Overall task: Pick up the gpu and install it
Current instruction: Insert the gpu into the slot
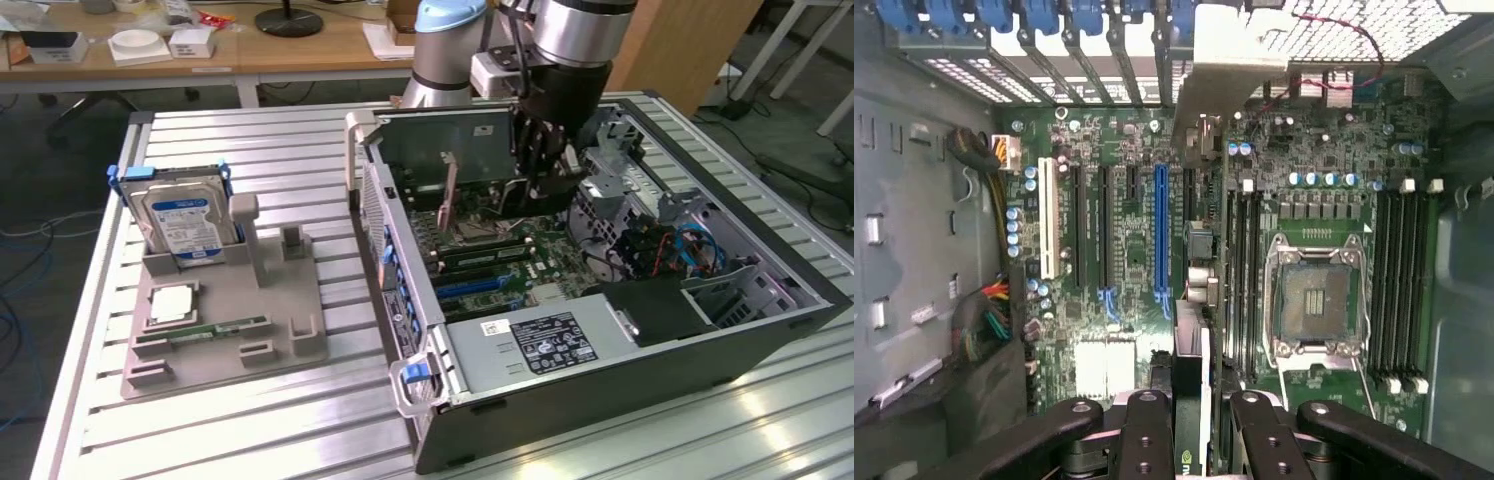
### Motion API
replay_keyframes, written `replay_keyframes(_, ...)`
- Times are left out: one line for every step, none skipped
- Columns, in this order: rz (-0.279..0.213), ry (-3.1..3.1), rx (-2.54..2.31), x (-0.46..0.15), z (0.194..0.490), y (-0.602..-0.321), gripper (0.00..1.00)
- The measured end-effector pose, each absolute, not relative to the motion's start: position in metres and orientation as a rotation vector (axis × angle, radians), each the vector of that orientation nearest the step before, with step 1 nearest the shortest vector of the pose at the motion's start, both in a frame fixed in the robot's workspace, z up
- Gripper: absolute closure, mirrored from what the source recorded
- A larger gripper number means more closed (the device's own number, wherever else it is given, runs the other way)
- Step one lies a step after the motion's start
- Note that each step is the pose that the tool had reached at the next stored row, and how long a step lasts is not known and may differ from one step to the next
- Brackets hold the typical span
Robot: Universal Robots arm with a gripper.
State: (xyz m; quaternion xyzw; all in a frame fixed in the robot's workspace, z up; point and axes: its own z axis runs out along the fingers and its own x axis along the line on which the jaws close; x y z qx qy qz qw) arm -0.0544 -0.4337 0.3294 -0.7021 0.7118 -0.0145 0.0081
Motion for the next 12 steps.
replay_keyframes(-0.045, 2.224, -2.195, -0.056, 0.328, -0.434, 0.73)
replay_keyframes(-0.045, 2.224, -2.196, -0.057, 0.327, -0.434, 0.73)
replay_keyframes(-0.045, 2.223, -2.196, -0.058, 0.326, -0.434, 0.73)
replay_keyframes(-0.045, 2.222, -2.197, -0.059, 0.325, -0.434, 0.73)
replay_keyframes(-0.045, 2.222, -2.197, -0.06, 0.324, -0.434, 0.73)
replay_keyframes(-0.045, 2.222, -2.197, -0.061, 0.323, -0.434, 0.73)
replay_keyframes(-0.045, 2.222, -2.198, -0.063, 0.322, -0.434, 0.73)
replay_keyframes(-0.045, 2.222, -2.198, -0.064, 0.321, -0.434, 0.73)
replay_keyframes(-0.045, 2.222, -2.198, -0.066, 0.32, -0.434, 0.73)
replay_keyframes(-0.045, 2.222, -2.198, -0.067, 0.32, -0.434, 0.73)
replay_keyframes(-0.045, 2.222, -2.198, -0.068, 0.319, -0.434, 0.73)
replay_keyframes(-0.045, 2.222, -2.198, -0.069, 0.319, -0.435, 0.73)
